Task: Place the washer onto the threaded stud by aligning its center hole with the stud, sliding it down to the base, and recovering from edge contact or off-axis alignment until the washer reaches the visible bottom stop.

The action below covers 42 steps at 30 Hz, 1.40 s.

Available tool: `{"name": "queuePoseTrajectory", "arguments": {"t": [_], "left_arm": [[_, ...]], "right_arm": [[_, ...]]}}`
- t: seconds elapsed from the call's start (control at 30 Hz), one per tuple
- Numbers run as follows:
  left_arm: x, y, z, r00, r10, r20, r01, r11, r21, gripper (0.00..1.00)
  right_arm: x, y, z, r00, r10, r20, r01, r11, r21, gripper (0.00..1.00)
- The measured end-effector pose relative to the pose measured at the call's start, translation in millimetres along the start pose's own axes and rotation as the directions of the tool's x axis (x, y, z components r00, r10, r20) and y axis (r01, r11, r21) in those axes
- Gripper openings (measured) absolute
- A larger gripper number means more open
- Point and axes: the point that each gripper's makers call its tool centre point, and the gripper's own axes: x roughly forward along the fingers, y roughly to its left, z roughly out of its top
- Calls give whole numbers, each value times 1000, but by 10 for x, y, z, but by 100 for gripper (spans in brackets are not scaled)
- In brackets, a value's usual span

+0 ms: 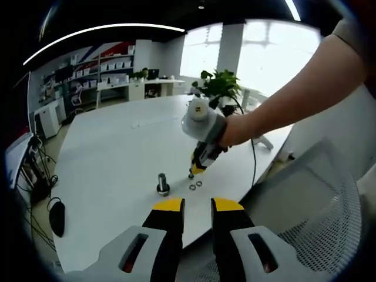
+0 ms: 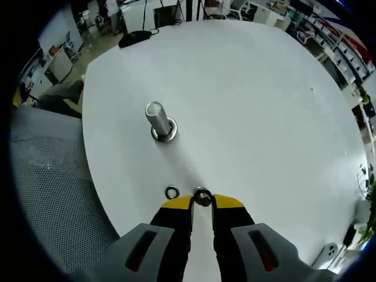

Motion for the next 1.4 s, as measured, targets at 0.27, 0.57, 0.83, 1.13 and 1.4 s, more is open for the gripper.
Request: {"name": "queuePoseTrajectory", "arguments": {"t": [0.27,0.57,0.83,1.13,1.4], "left_arm": [[0,14,-13,1000,6,-5,-6,1000,-4,15],[3,10,4,1000,2,-2,-2,1000,-1,15],[4,8,-4,1000,-1,-6,1,1000,0,15],[8,-3,-2,1000,-6,-7,6,1000,4,15],[2,-1,3,1000,-5,-2,5,1000,5,15]], "right_arm": [[170,28,-16,999,15,-34,-15,1000,7,15],[165,13,45,999,14,-32,-14,1000,7,17],[147,38,-19,999,16,-32,-15,999,46,20],[44,45,-211,1000,10,-20,-8,995,104,21],[-8,220,-477,999,20,-34,-15,992,129,22]]}}
